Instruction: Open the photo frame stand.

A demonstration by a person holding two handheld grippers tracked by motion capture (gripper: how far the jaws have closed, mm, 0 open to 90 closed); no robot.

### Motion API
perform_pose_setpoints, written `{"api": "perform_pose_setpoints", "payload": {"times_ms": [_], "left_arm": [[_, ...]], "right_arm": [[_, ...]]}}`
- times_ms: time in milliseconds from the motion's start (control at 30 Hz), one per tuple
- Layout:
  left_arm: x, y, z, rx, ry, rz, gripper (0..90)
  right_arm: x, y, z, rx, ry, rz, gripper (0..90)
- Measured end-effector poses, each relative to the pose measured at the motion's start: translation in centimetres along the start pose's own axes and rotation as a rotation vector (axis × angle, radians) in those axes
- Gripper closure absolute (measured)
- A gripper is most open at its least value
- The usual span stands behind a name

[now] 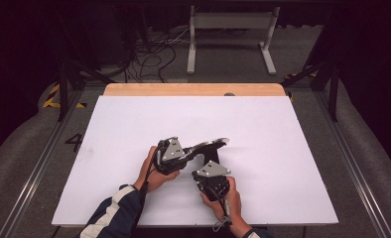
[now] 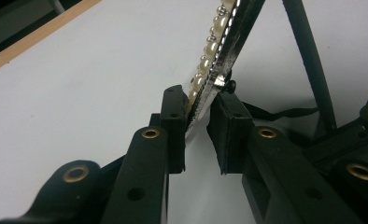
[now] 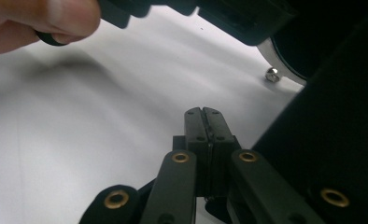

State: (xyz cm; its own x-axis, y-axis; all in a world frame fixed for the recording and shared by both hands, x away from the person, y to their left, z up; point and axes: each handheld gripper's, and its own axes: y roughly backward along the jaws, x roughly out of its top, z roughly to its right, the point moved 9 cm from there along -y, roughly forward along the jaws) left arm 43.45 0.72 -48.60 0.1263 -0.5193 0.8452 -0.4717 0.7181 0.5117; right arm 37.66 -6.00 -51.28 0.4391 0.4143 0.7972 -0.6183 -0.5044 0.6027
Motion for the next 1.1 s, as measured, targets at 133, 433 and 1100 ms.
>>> {"api": "perform_pose_setpoints", "payload": {"times_ms": [133,433,1100], "left_arm": [[-0.03,0.14,0.24,0.002,-0.013,-0.006,77.5],[-0.07,0.24,0.35,-0.006,-0.012,-0.003,77.8],[0.47,-0.04,0.5,-0.038,0.033,0.041,63.6]], "right_arm": [[-0.09,0.24,0.36,-0.002,-0.013,-0.006,90.0],[-0.41,0.37,0.4,0.019,-0.038,-0.012,90.0],[-0.6,0.93,0.53,0.043,-0.044,-0.01,90.0]]}}
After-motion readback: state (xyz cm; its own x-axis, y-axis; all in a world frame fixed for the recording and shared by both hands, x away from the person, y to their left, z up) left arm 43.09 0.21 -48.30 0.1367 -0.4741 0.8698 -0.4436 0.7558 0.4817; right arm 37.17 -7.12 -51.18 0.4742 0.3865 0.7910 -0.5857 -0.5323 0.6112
